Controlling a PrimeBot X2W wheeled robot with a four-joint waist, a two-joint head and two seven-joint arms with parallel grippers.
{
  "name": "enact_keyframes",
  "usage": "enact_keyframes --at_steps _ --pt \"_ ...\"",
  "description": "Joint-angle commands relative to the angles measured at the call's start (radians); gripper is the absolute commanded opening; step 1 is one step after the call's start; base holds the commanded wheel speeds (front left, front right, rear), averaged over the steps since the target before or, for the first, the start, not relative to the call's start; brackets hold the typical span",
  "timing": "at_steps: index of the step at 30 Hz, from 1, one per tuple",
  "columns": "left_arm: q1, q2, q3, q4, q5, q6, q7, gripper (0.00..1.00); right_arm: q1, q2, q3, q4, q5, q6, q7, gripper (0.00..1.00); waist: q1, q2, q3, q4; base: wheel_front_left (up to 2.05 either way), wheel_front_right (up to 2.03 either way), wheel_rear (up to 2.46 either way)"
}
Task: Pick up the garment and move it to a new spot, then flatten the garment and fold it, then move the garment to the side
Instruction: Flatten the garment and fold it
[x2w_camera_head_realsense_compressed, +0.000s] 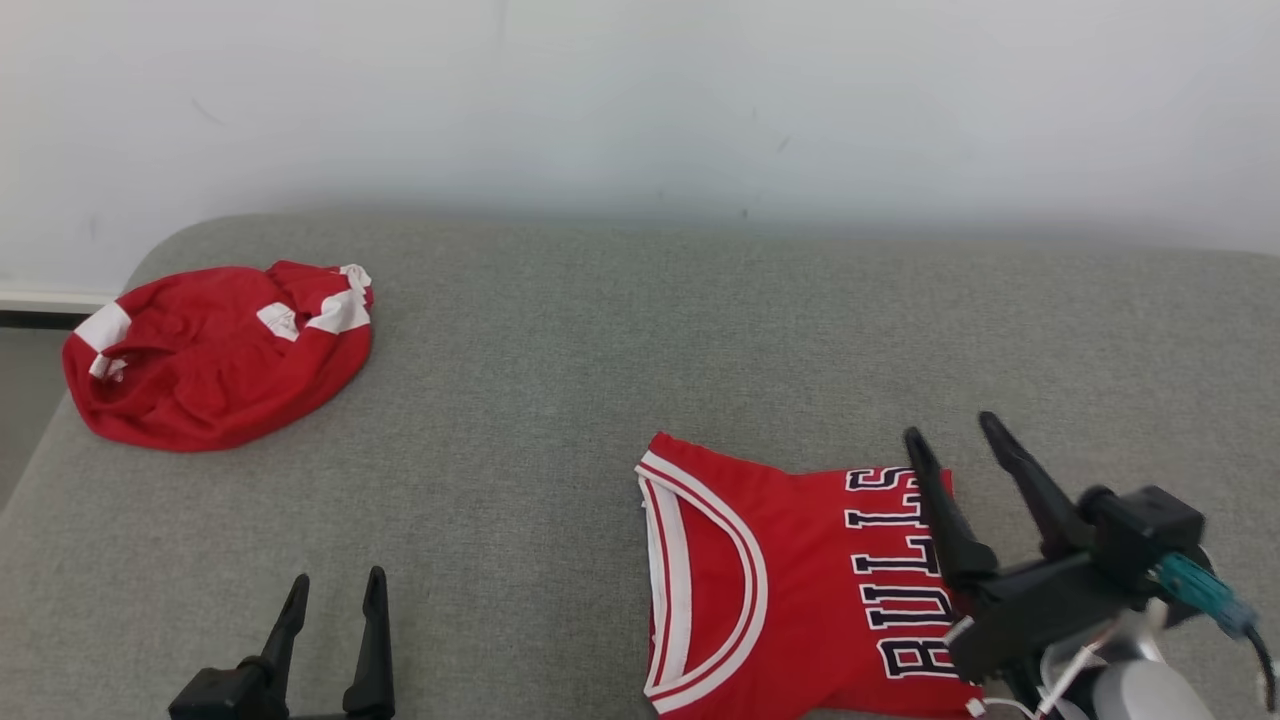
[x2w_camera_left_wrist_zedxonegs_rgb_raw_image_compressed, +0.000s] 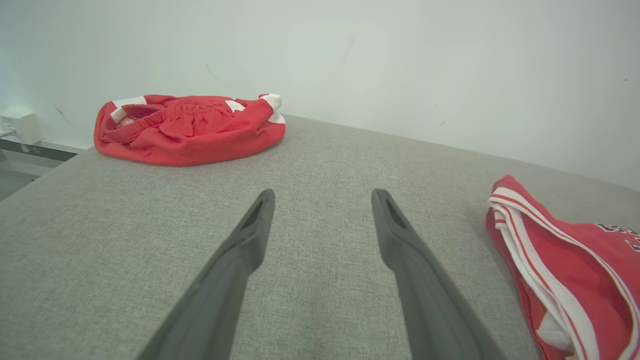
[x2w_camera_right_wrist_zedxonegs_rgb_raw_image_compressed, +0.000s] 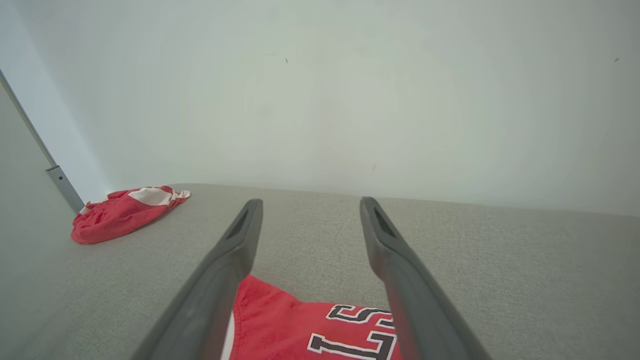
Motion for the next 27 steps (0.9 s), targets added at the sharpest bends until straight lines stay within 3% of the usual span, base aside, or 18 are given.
enact_keyframes --at_steps 1,12,20,27 --pt "0.009 0.006 0.003 -0.004 0.007 0.001 -0.003 1.0 0.011 -0.002 -0.006 -0.005 -0.004 -0.003 -0.006 1.0 0.0 0.0 -0.004 -0.005 0.0 0.0 0.0" --pt "0.06 0.016 0.046 -0.072 0.031 0.001 -0.003 1.0 0.179 0.06 -0.167 -0.066 -0.062 -0.003 -0.139 1.0 0.0 0.0 -0.027 -0.055 0.0 0.0 0.0" --pt "0.084 0.014 0.057 -0.122 0.062 0.001 -0.003 1.0 0.243 0.095 -0.188 -0.038 -0.1 -0.003 -0.193 1.0 0.0 0.0 -0.036 -0.071 0.0 0.0 0.0" --pt "0.091 0.048 0.015 -0.154 0.047 0.001 -0.003 1.0 0.262 0.112 -0.197 -0.017 -0.101 -0.003 -0.211 1.0 0.0 0.0 -0.039 -0.073 0.0 0.0 0.0"
